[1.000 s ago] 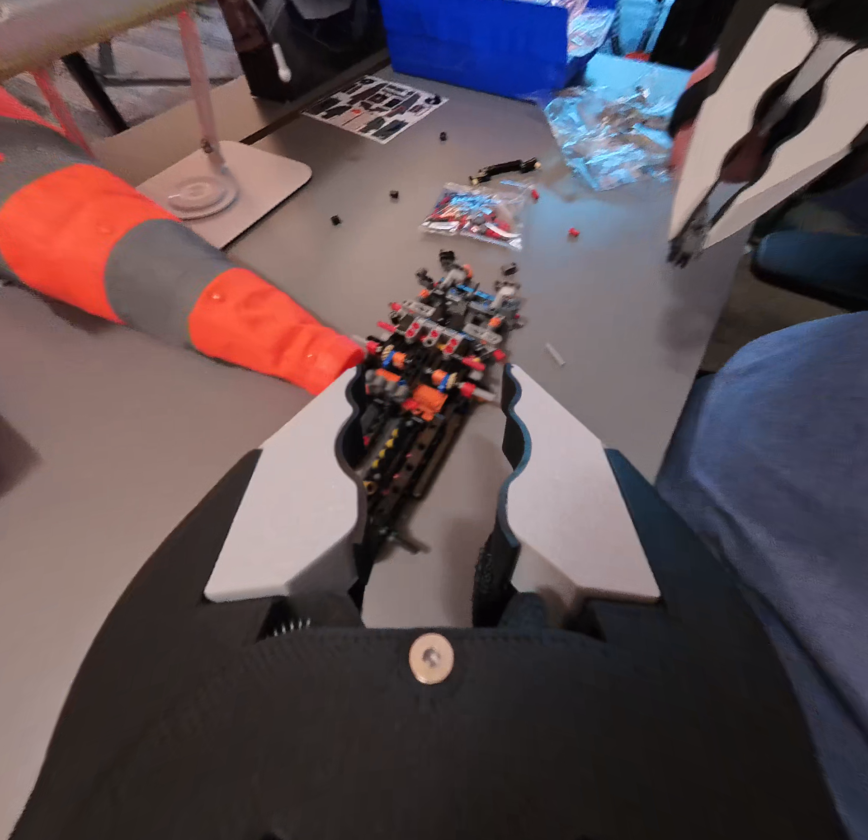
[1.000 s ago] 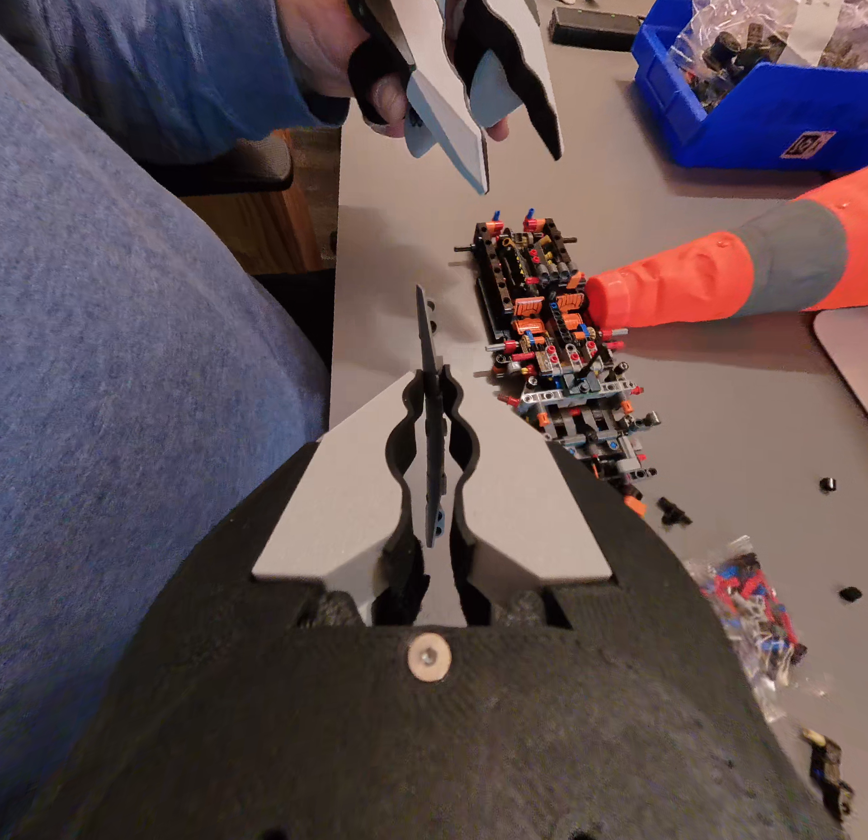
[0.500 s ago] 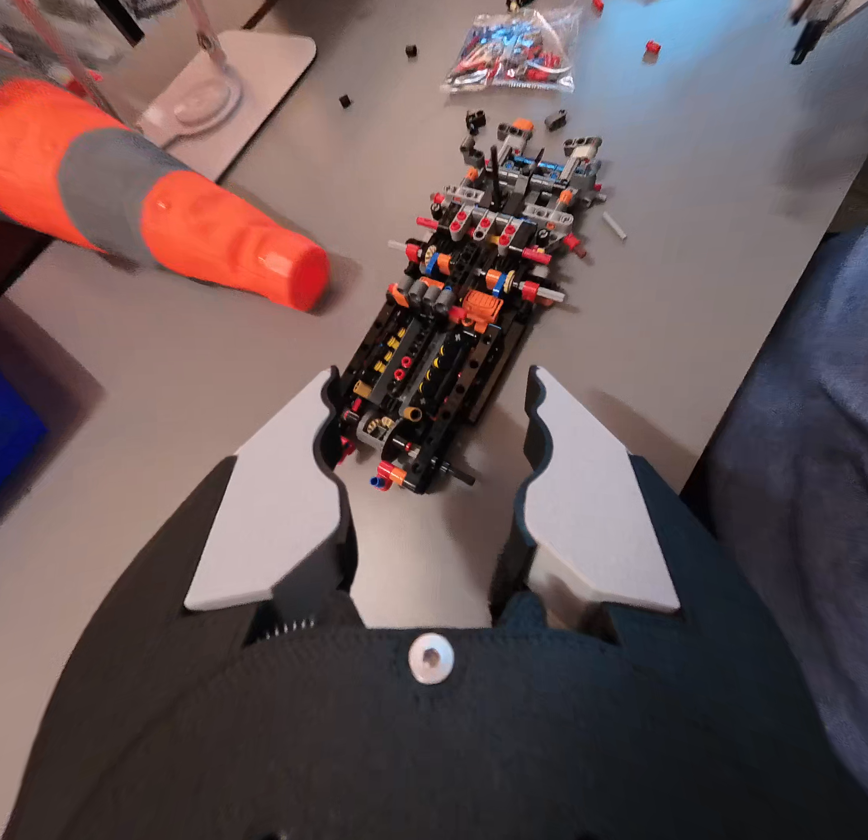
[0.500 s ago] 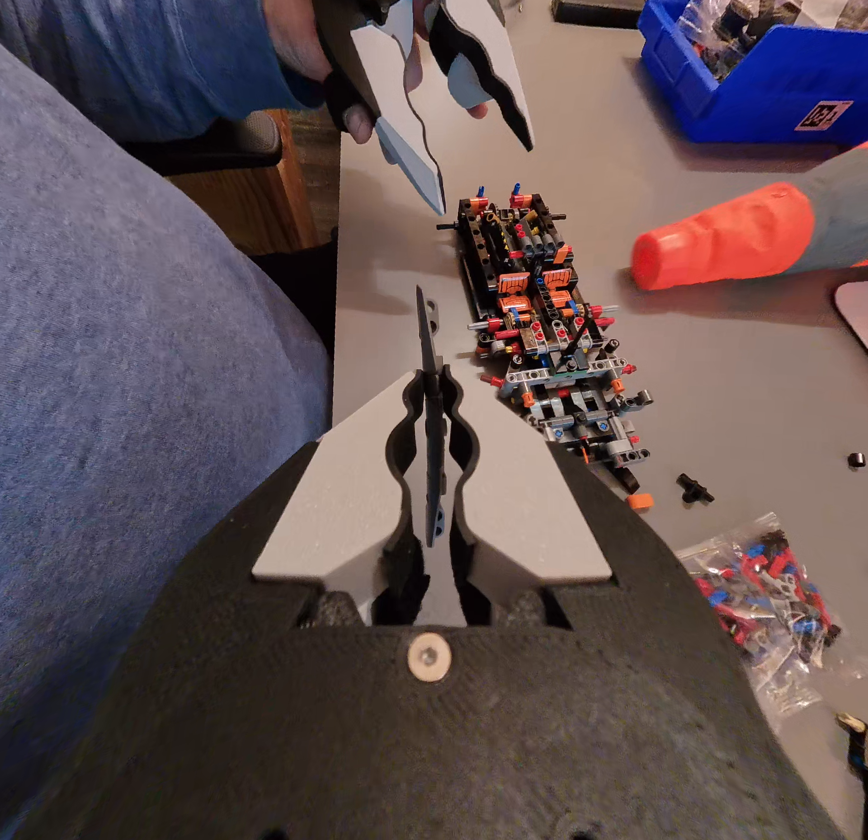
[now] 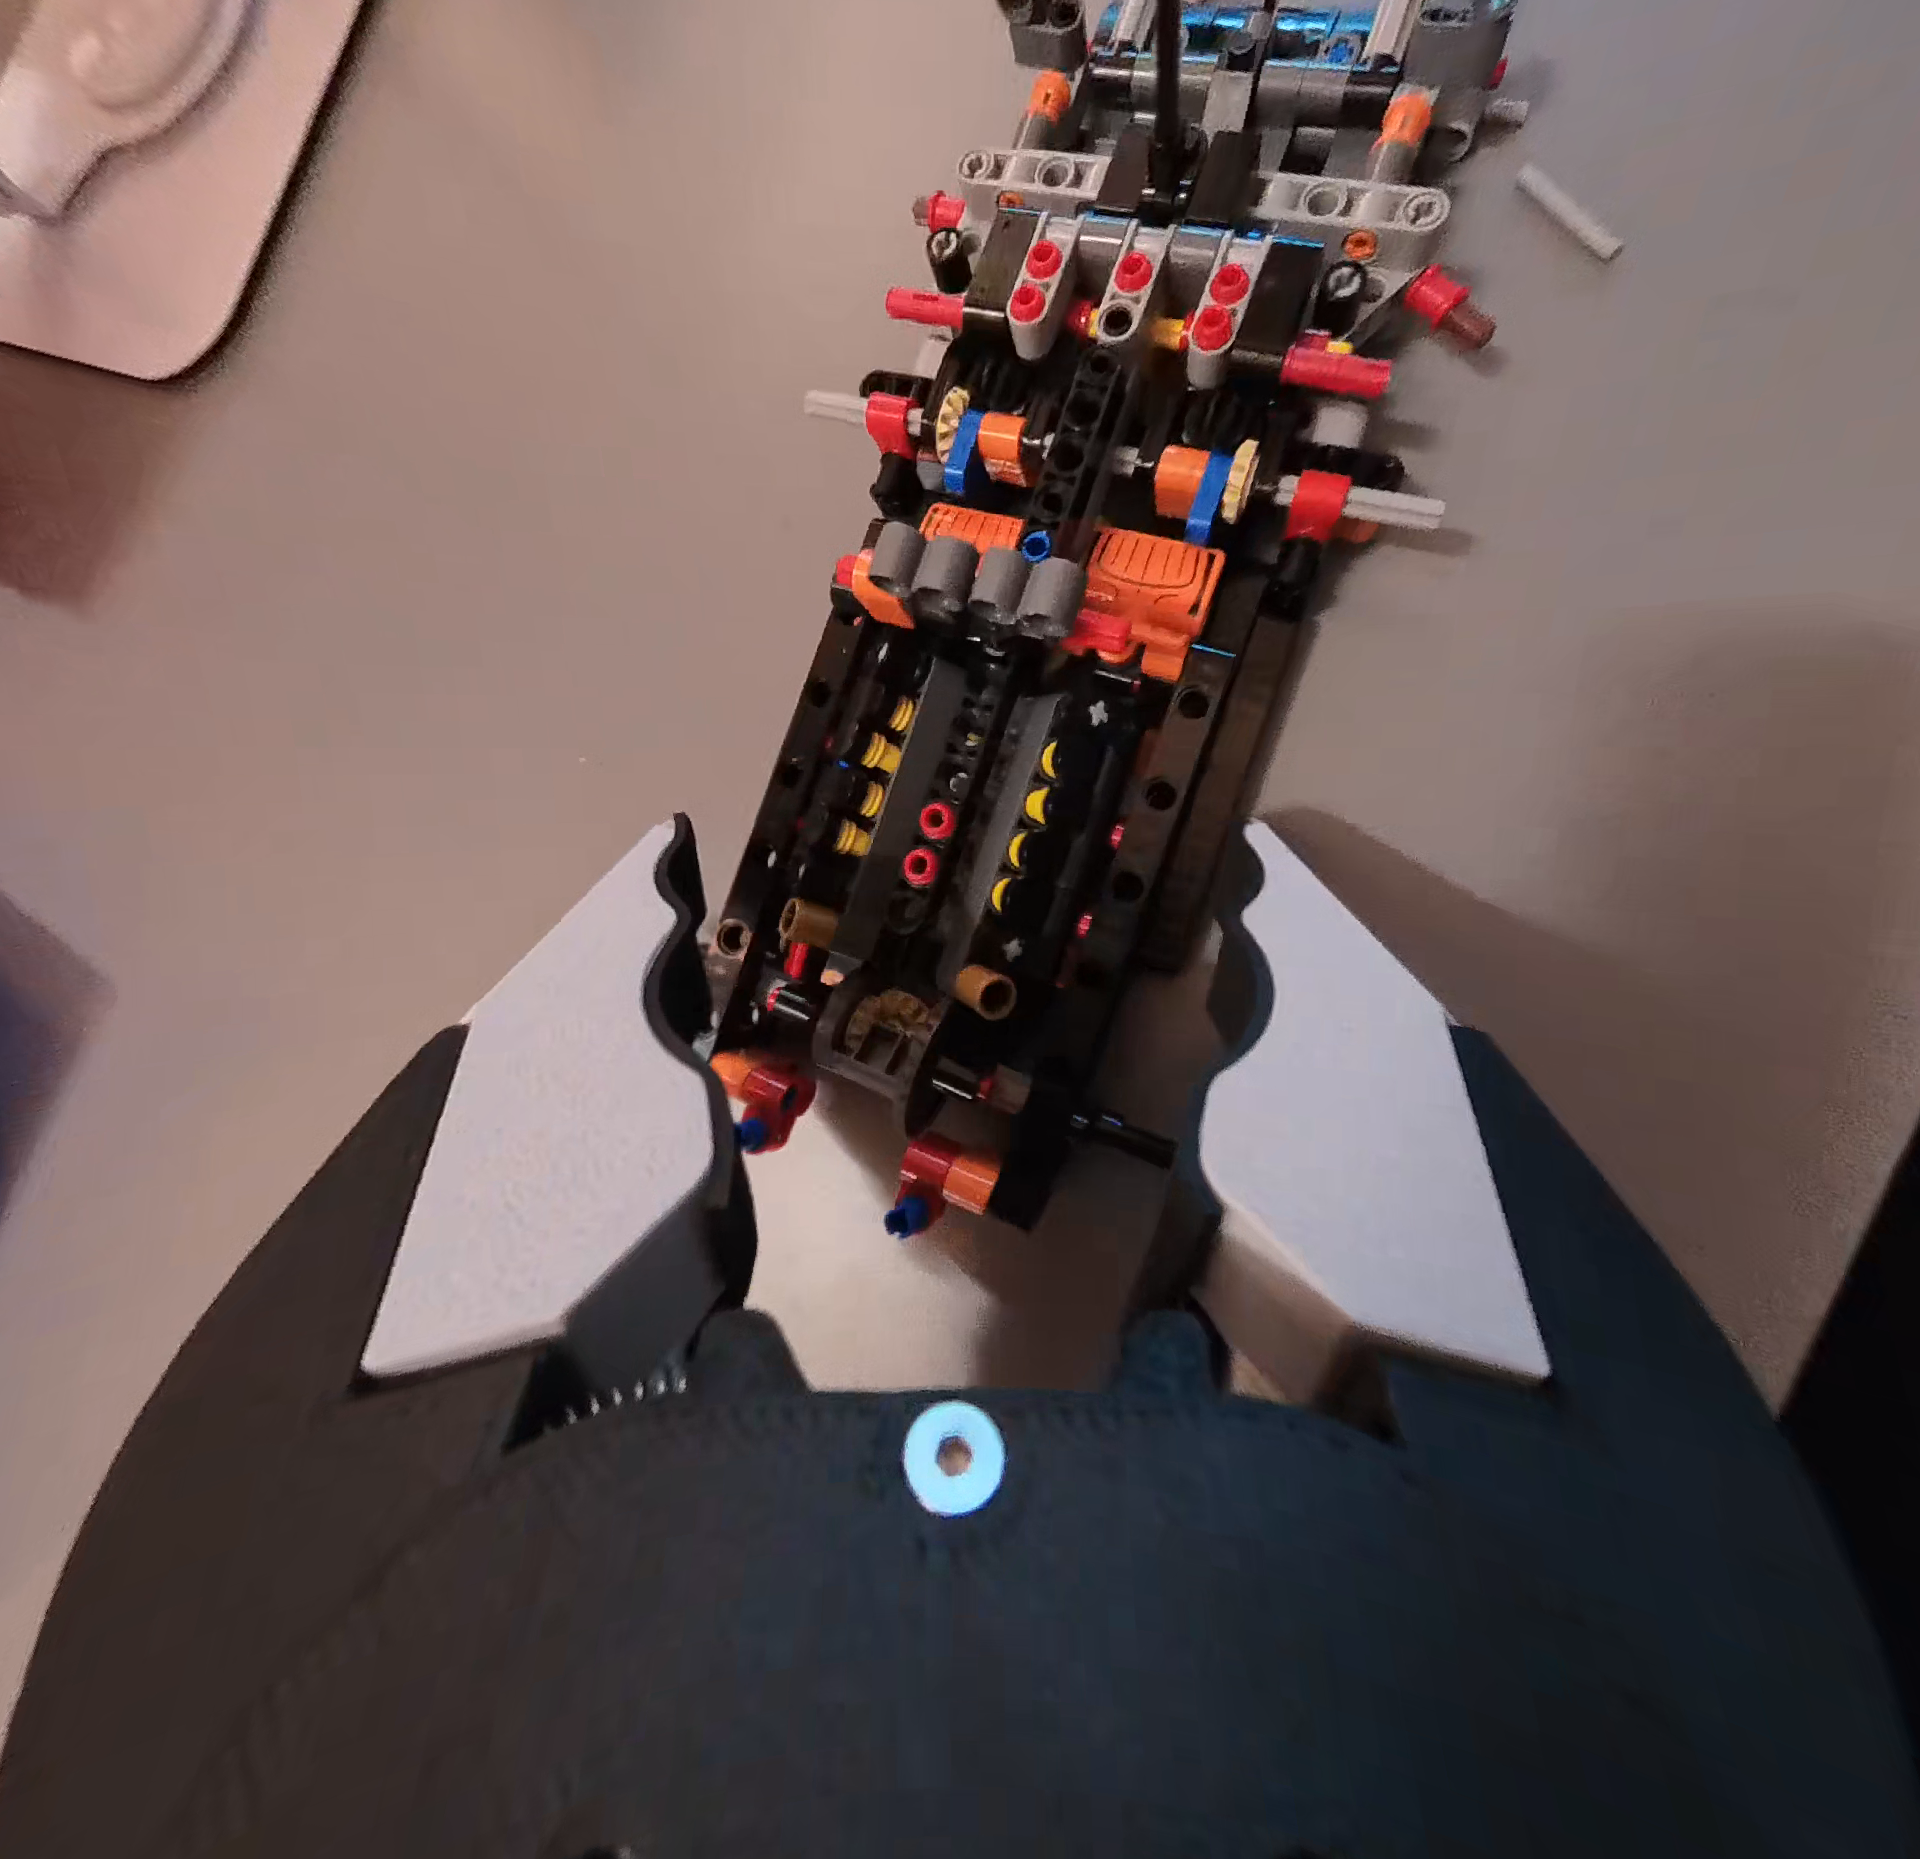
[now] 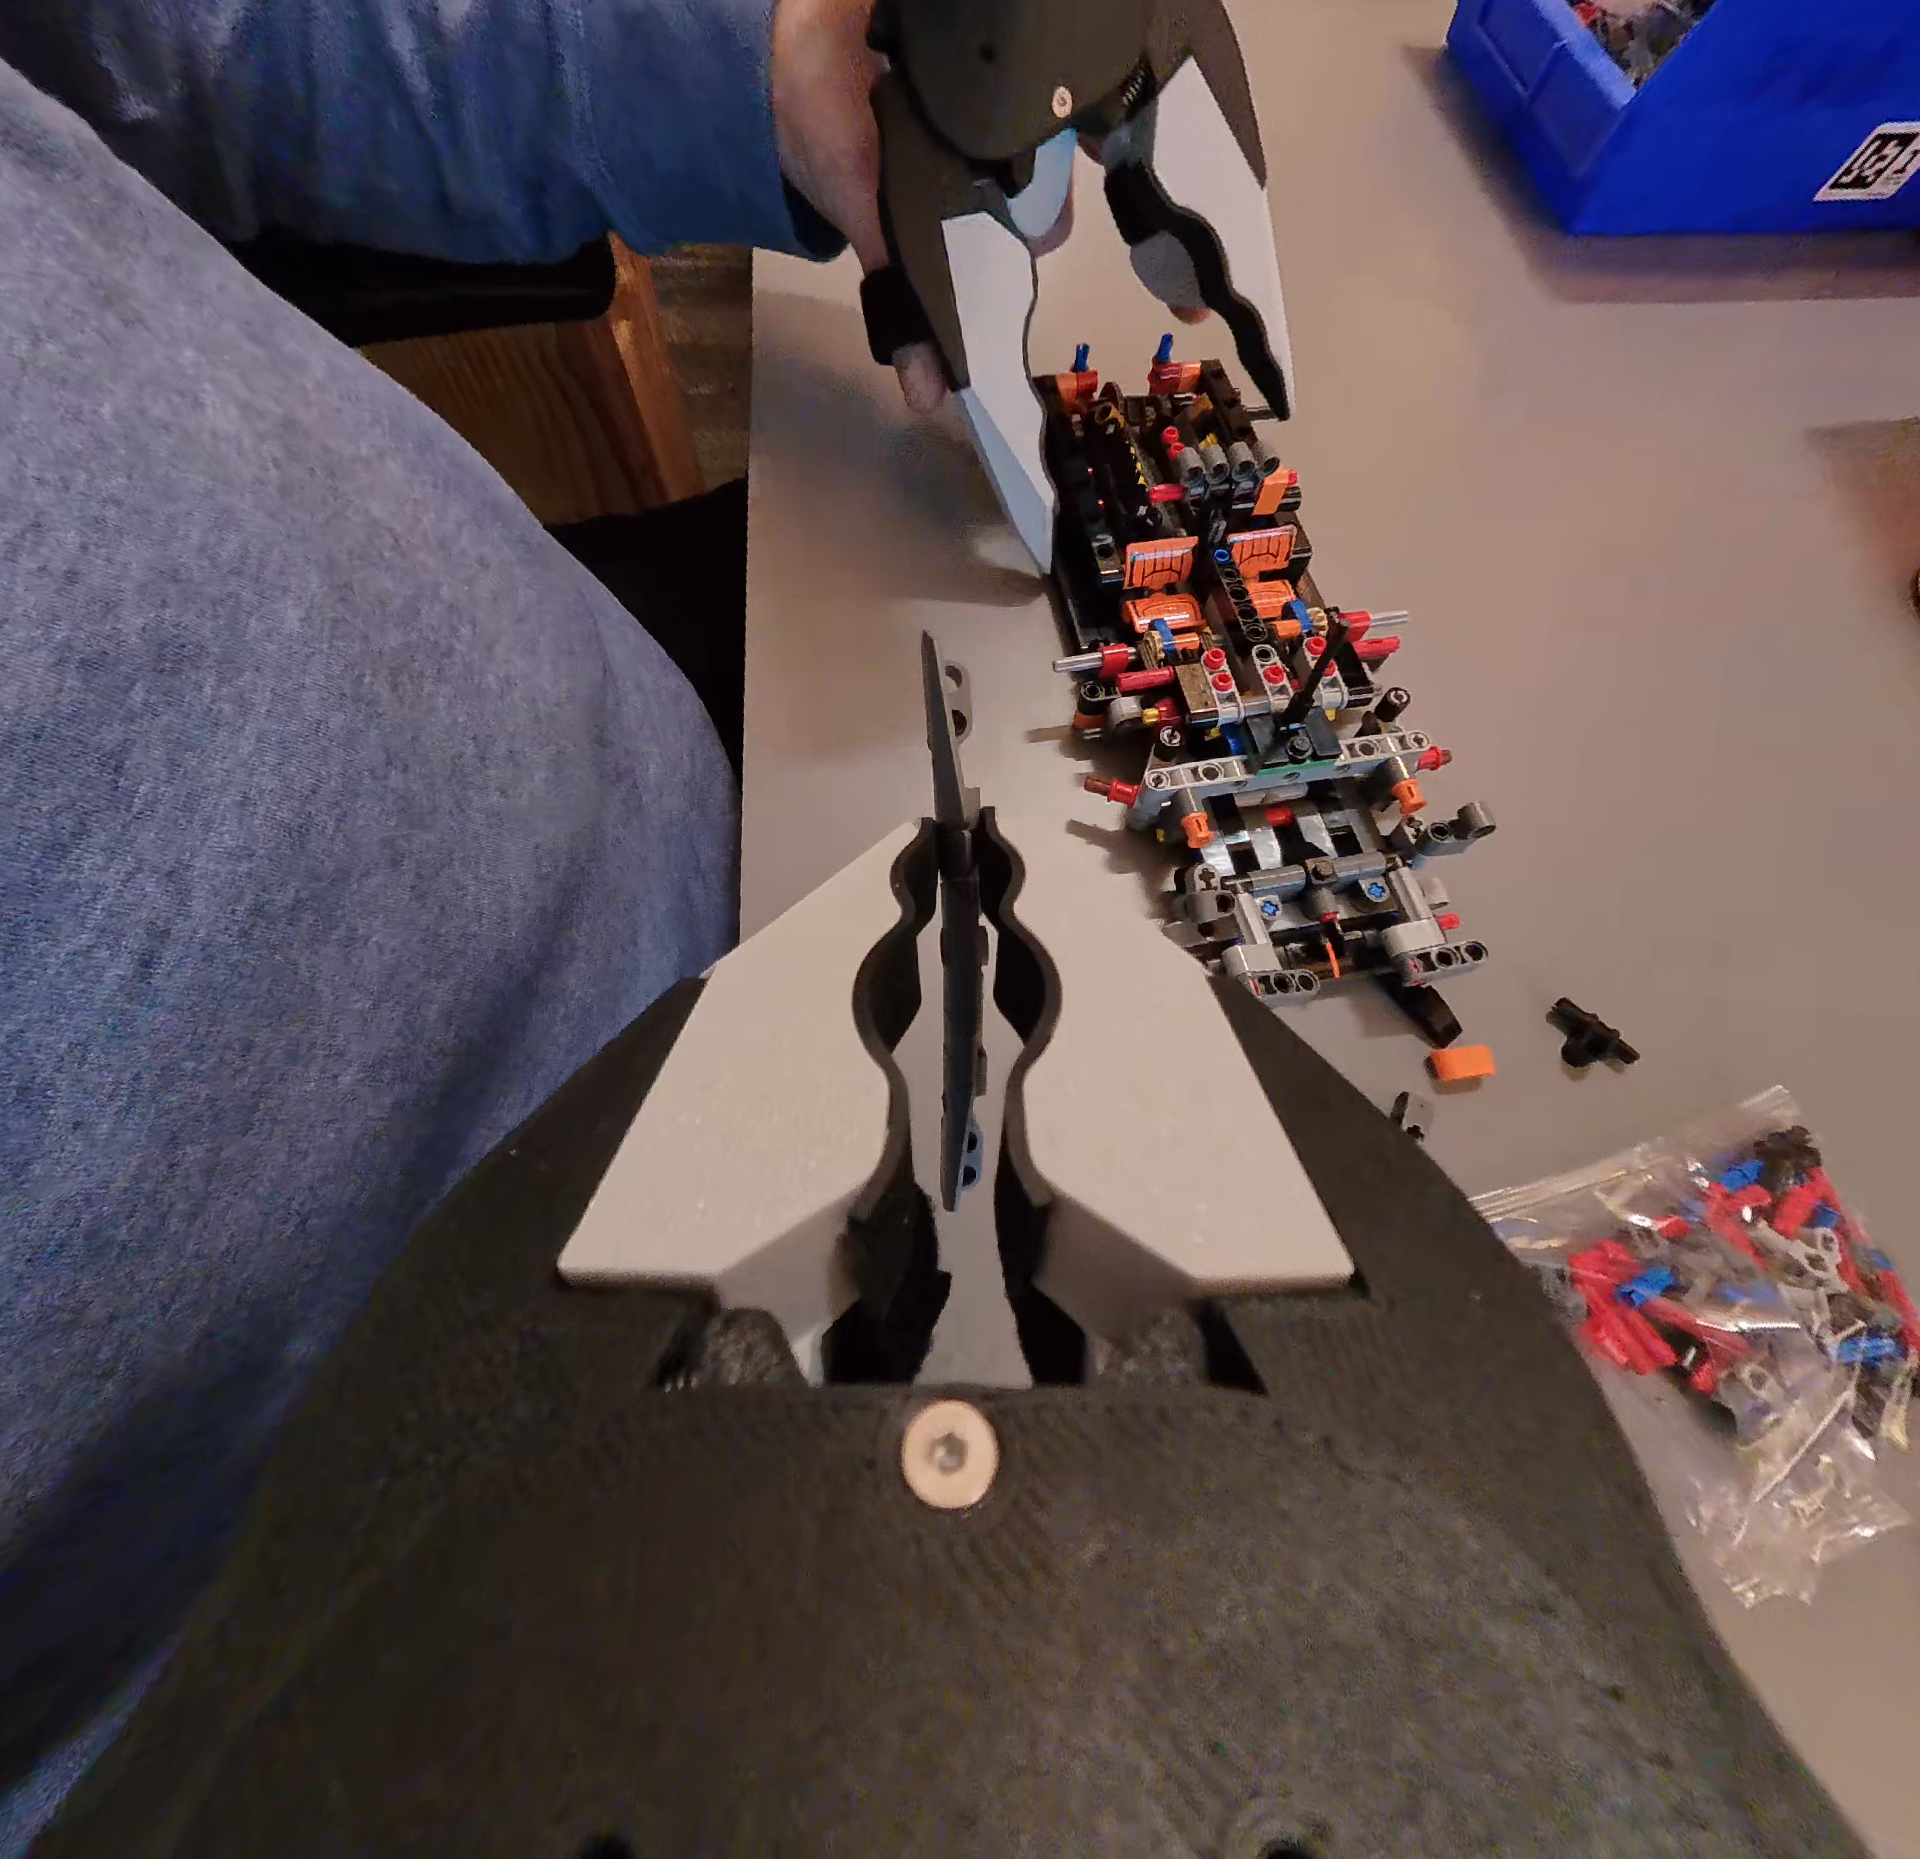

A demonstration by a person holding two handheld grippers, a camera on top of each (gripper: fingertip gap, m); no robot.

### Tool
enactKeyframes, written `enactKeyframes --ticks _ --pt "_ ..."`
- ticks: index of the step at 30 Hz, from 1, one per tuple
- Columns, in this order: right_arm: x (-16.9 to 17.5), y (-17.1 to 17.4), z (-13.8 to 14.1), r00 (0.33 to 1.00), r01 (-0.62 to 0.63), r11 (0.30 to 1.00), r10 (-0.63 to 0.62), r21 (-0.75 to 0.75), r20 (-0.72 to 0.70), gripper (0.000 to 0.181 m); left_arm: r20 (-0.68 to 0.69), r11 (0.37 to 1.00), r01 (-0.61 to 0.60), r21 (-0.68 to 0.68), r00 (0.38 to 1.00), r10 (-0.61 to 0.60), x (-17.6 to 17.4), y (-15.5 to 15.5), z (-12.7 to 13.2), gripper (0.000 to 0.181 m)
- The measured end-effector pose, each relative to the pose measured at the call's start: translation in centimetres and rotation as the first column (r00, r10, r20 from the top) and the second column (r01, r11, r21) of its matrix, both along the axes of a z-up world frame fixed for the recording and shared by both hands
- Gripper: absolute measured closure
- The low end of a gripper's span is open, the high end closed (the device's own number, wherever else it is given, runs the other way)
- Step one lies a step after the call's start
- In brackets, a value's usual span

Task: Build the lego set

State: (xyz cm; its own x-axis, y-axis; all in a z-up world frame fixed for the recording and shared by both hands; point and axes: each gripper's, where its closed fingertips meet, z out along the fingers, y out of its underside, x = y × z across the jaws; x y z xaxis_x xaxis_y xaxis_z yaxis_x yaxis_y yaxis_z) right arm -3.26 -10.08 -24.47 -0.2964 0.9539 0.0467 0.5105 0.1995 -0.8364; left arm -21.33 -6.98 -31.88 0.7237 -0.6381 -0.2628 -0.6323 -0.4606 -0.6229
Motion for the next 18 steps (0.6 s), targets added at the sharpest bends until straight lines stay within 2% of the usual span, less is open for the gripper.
enactKeyframes --ticks 8,18 --pt "0.0 0.5 -1.0 1.0 -0.016 0.999 0.016 -0.034 0.007 0.177 0.011 0.999 0.034 -0.01 0.999 -0.034 0.5 0.4 -0.5 0.093" --pt "0.0 1.5 -1.7 1.0 -0.006 0.998 0.006 -0.07 0.008 0.177 -0.014 1.0 -0.026 -0.013 1.0 0.026 -2.3 3.7 -0.4 0.093"
